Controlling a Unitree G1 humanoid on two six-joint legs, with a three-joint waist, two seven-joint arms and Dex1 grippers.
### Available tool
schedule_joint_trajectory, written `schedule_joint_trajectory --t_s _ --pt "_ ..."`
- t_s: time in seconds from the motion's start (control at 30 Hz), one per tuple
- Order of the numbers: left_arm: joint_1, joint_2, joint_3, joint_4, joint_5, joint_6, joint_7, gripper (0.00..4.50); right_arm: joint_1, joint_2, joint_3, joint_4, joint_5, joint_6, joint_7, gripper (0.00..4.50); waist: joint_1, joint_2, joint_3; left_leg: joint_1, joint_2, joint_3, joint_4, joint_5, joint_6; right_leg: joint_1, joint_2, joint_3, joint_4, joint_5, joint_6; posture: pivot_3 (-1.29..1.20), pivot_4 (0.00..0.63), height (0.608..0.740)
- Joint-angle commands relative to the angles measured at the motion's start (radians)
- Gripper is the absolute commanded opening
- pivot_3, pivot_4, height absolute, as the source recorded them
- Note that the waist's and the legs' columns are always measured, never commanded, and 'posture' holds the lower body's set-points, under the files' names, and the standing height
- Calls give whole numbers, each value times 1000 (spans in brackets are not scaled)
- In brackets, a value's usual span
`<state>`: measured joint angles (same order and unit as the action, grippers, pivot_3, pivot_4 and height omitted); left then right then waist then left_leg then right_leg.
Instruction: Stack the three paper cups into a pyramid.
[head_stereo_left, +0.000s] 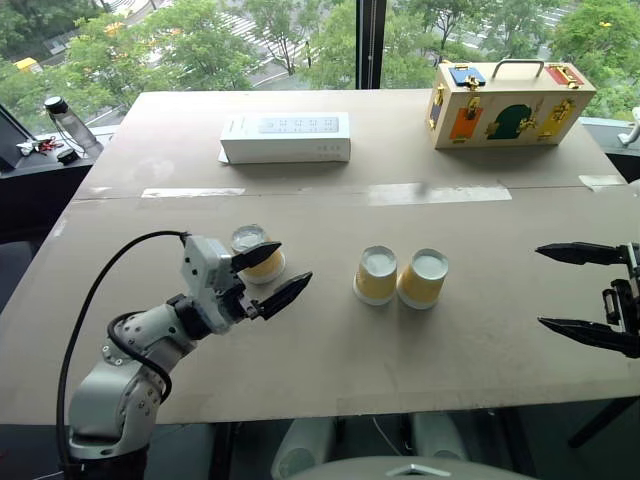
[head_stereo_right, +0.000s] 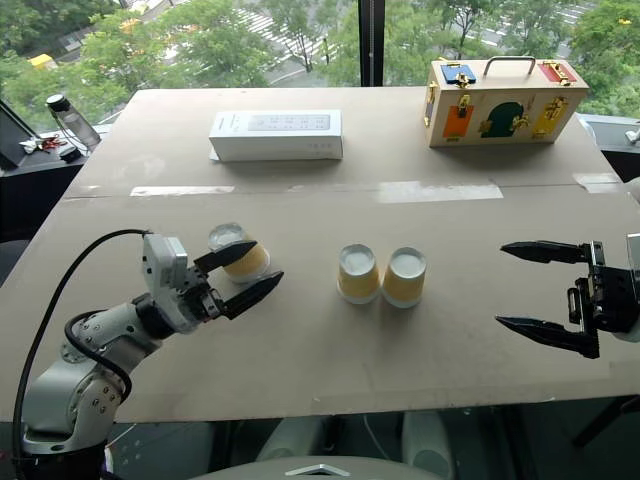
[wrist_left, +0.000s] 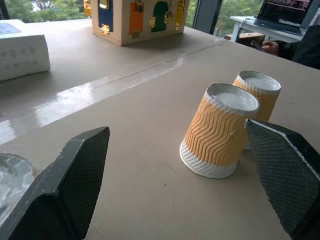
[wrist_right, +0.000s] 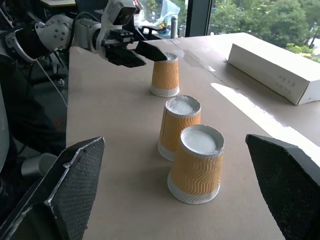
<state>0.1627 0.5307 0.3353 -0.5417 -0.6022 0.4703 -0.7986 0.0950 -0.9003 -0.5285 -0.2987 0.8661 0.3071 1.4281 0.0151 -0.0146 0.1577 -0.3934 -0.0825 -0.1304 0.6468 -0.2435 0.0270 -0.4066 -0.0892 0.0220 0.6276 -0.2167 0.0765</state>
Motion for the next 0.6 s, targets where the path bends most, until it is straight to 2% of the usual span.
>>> schedule_joint_trajectory --t_s 0.03,0.2,0.37,0.6 --pt "46 0 122 -17 -10 -38 63 4451 -38 9 -10 4 27 2 -9 4500 3 0 0 0 0 0 0 0 0 0 0 0 0 0 0 0 150 740" --pt "4 8 120 107 82 -88 132 4451 -86 32 26 30 29 4 -4 4500 21 0 0 4 0 -1 1 0 0 6 1 -3 0 -2 -3 0 150 740" --pt "-104 49 29 227 141 -125 98 4451 -85 55 18 5 69 27 -22 4500 26 0 0 4 -1 -1 1 -1 1 5 2 -3 -1 0 0 0 150 740" --pt "-179 54 -37 311 161 -145 66 4451 -40 81 -23 -58 139 65 -60 4500 22 1 0 3 -1 0 -1 -1 1 3 2 0 -1 1 0 0 150 740"
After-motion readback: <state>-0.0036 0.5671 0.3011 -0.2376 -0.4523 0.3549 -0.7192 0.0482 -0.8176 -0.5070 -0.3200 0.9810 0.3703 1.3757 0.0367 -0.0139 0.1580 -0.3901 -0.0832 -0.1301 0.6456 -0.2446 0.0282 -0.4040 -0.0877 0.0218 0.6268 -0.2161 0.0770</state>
